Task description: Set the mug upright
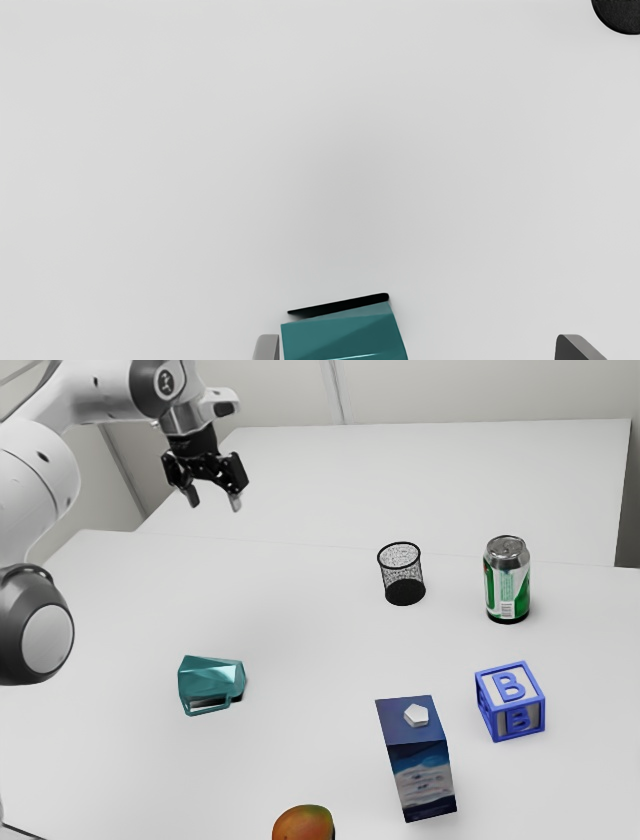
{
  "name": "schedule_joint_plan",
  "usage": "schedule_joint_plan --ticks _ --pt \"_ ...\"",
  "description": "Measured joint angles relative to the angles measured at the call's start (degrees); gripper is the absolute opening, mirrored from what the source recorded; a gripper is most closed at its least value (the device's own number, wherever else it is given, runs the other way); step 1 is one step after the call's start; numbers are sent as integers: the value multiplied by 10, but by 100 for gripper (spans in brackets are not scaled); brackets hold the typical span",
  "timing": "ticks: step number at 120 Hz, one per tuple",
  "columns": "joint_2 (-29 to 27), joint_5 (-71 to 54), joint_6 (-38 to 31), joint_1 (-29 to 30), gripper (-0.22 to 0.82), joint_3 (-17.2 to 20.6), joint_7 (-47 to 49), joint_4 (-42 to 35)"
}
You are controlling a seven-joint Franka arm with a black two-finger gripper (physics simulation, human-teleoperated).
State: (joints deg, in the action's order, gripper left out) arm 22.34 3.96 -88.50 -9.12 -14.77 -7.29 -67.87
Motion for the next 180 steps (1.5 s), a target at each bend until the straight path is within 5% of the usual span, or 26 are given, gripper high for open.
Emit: schedule_joint_plan --ticks 43,73,98,133,180 --pt "16 -1 -6 20 60 -4 -9 -20" --pt "-124 31 -105 27 60 -5 -17 -315" --pt "-205 72 -192 37 60 -54 -24 -486" --pt "-241 85 -314 56 60 -101 -64 -604" --pt "-235 250 -404 28 60 -106 -146 -664"
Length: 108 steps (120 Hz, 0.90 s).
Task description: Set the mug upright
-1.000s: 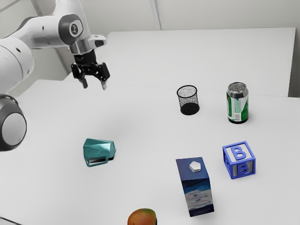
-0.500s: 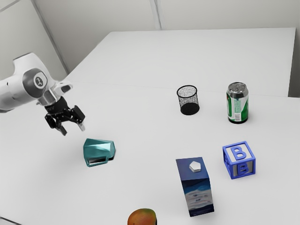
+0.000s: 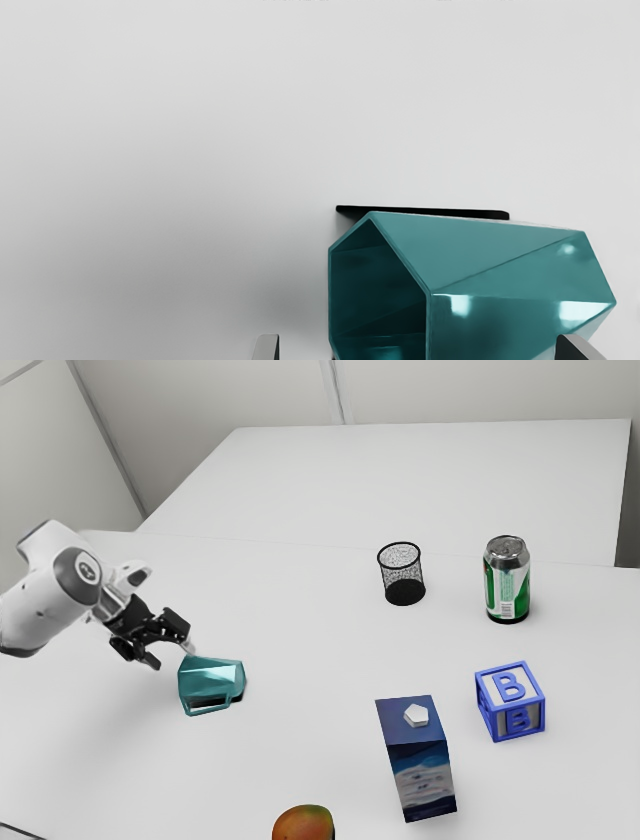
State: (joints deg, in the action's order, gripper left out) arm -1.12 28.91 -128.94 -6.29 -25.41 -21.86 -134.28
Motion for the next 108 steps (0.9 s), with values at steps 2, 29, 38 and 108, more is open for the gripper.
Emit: schedule_joint_plan --ticks 2,29,38,108 --pt "0 10 -2 -2 60 0 -4 -3" --pt "-1 107 -11 -22 60 -4 -54 -35" --pt "3 147 -12 -20 60 -5 -73 -44" --pt "21 312 3 15 56 -11 -215 -48"
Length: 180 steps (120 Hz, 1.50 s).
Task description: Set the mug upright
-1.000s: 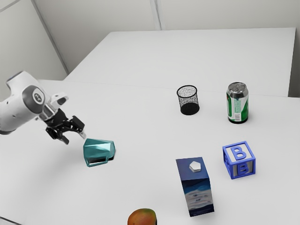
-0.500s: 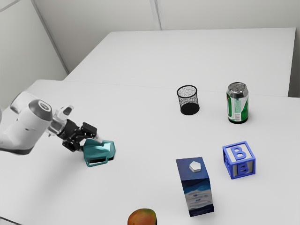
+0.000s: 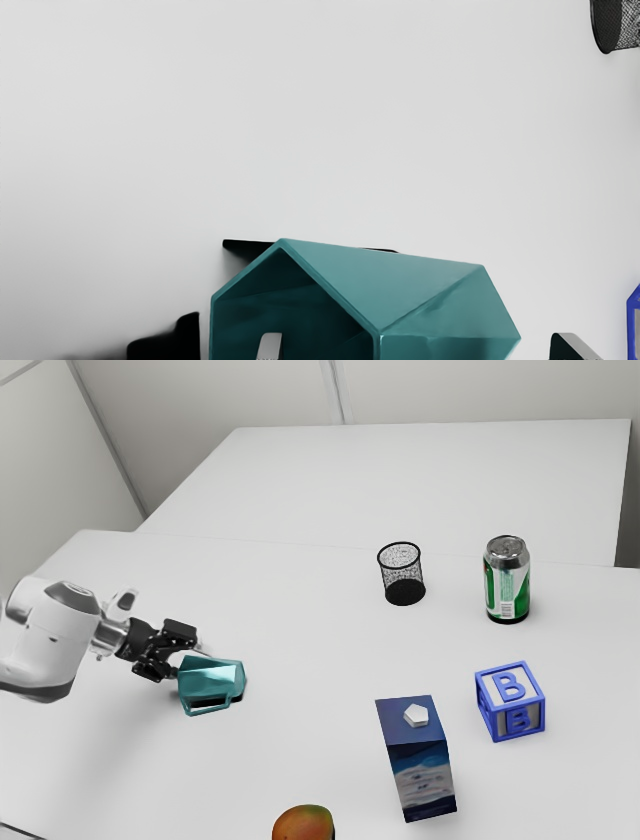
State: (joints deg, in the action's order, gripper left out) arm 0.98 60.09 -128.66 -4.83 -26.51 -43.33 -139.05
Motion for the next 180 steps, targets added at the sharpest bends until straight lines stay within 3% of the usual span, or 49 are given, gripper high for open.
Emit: schedule_joint_plan --ticks 49,90,113,137,157,180 --pt "2 49 39 -6 39 -2 -57 -11" --pt "-1 58 48 -16 6 -2 -83 -8" --pt "-7 57 46 -24 -7 -1 -90 -4" --pt "-21 47 42 -46 -14 -1 -97 4" --pt "-23 20 30 -51 -15 4 -100 40" --pt "-13 -105 5 -30 -15 36 -84 103"
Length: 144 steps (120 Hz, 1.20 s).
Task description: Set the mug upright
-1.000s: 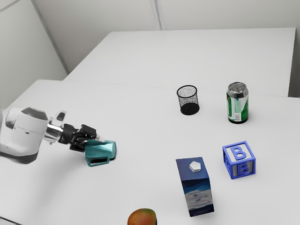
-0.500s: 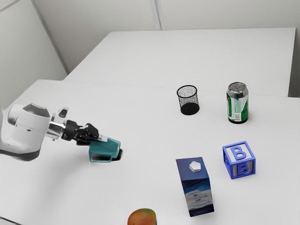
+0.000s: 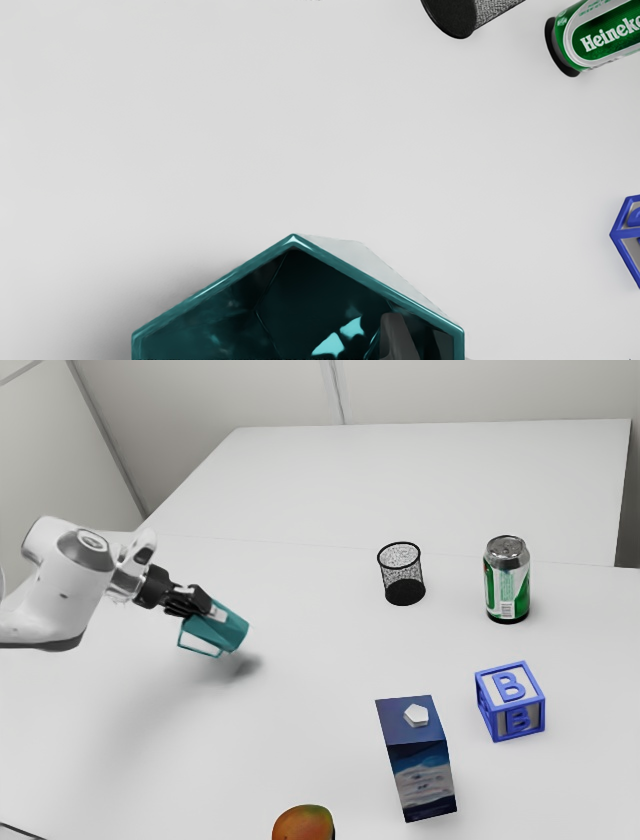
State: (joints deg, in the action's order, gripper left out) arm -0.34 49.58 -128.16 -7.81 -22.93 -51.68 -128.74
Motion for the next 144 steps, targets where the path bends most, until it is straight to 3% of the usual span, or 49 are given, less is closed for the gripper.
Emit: schedule_joint_plan --ticks 34,70,81,100,144 --pt "5 -250 -34 30 -16 54 70 36" --pt "13 -399 -46 51 -16 110 168 45" --pt "39 -426 -46 20 -17 113 197 72" --pt "58 -445 -44 -124 -16 114 238 90" --pt "44 -457 -49 -112 -17 113 304 54"
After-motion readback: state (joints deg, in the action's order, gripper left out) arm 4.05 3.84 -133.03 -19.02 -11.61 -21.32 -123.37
